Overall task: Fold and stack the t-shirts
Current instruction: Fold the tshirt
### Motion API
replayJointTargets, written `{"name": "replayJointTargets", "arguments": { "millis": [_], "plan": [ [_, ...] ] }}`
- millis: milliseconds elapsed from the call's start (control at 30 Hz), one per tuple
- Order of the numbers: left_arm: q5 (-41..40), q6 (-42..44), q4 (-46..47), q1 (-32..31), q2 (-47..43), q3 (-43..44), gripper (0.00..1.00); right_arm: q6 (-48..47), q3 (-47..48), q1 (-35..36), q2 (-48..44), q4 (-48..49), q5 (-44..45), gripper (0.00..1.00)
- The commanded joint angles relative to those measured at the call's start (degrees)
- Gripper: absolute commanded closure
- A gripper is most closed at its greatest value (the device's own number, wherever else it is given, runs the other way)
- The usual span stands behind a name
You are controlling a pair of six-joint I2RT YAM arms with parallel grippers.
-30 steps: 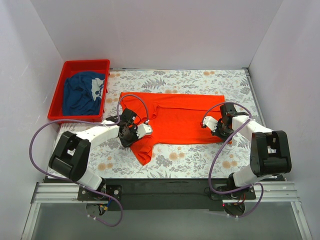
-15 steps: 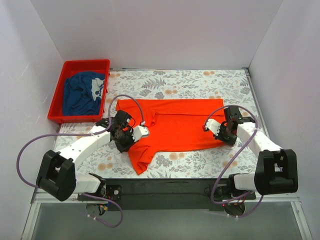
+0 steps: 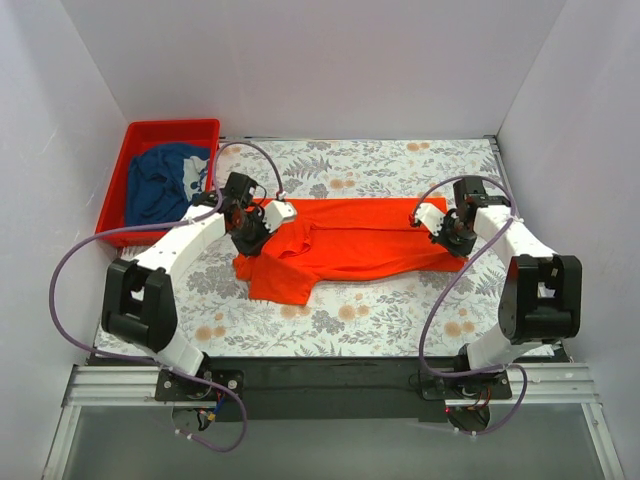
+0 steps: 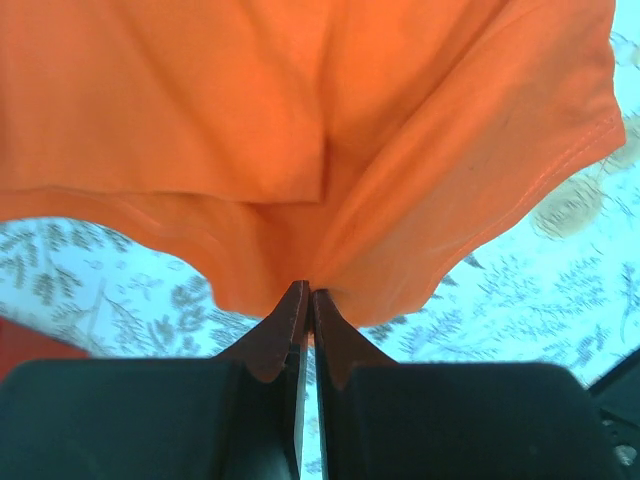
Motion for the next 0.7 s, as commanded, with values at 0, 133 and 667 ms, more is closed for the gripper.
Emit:
{"name": "replayJointTargets", "arguments": {
  "millis": [0, 133, 667],
  "plan": [
    [0.7, 2.0, 1.7, 1.0, 3.7, 5.8, 1.0, -2.6, 3.6, -0.5, 2.9, -2.2, -0.7, 0.99],
    [0.5, 3.0, 0.5, 1.2, 9.8, 11.6, 1.0, -2.2, 6.2, -0.9, 6.1, -2.3, -1.3, 0.99],
    [0.4, 5.8, -0.8, 4.6, 20.1, 21.9, 1.0, -3.4, 14.4, -4.0, 15.5, -2.1, -1.9, 0.99]
  ]
}}
